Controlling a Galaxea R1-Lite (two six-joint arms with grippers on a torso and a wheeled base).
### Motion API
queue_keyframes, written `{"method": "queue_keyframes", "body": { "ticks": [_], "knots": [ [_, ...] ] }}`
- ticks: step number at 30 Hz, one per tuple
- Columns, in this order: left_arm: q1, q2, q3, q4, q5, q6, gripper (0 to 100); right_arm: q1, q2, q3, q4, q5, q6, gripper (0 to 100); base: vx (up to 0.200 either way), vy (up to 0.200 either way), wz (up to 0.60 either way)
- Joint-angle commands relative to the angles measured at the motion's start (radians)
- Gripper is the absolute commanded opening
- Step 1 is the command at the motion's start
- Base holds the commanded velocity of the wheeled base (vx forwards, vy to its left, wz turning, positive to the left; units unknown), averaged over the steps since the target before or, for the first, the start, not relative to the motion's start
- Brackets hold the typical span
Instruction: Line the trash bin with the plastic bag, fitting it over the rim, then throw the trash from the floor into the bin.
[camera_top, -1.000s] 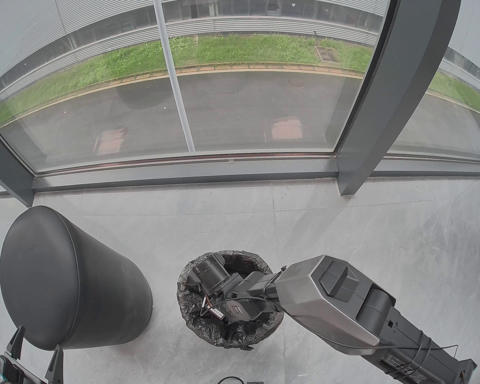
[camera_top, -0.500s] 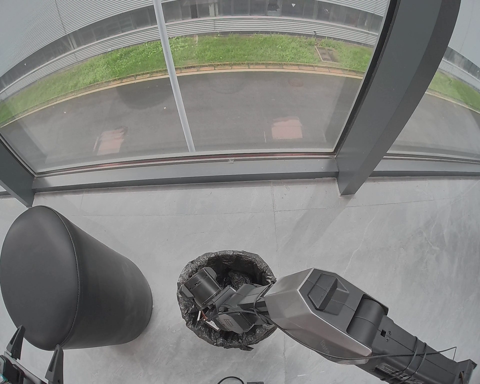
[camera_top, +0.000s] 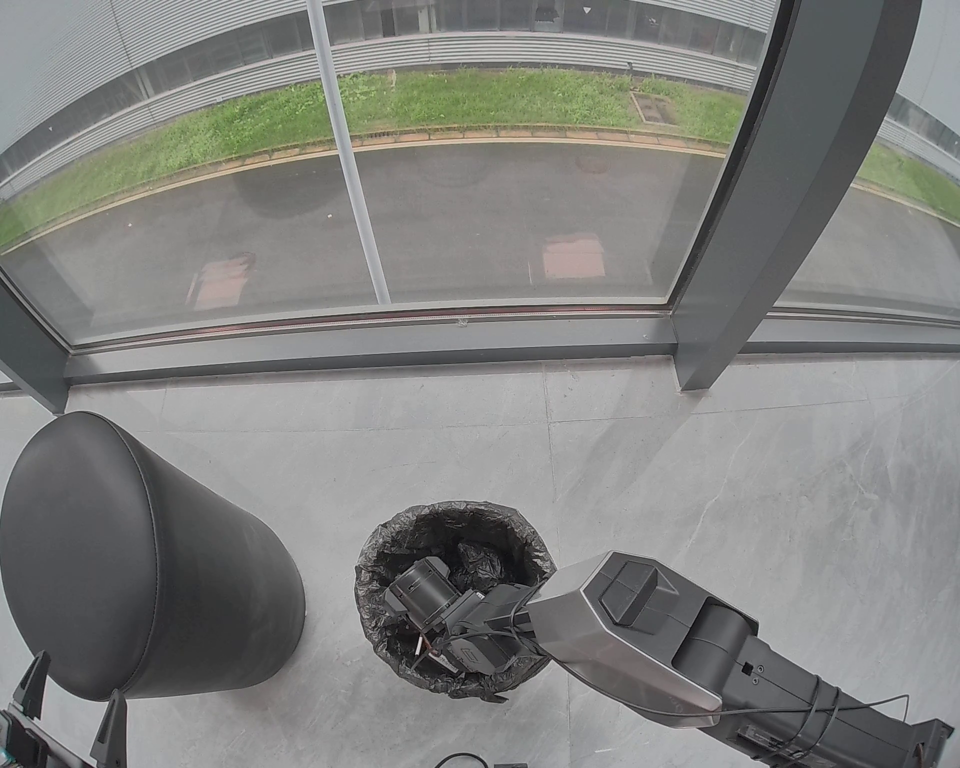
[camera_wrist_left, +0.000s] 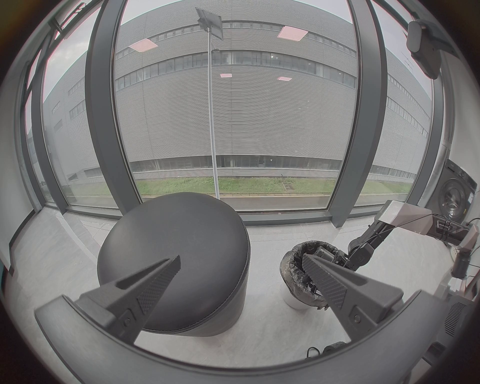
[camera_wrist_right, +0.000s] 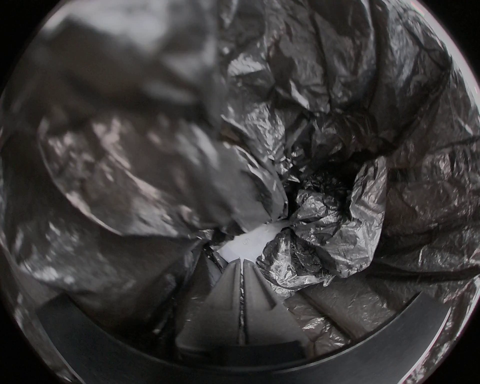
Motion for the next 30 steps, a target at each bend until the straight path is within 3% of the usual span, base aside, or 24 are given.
{"method": "queue_keyframes", "body": {
  "ticks": [1, 16, 30],
  "knots": [
    [0.000, -0.016, 0.016, 0.000, 0.000, 0.000, 100, -0.020, 0.016, 0.000, 0.001, -0.001, -0.002, 0, 0.000, 0.000, 0.00],
    [0.000, -0.016, 0.016, 0.000, 0.000, 0.000, 100, -0.109, 0.034, 0.000, -0.004, -0.001, -0.005, 0, 0.000, 0.000, 0.00],
    [0.000, -0.016, 0.016, 0.000, 0.000, 0.000, 100, -0.141, 0.007, 0.000, -0.021, -0.003, -0.018, 0, 0.000, 0.000, 0.00]
  ]
}}
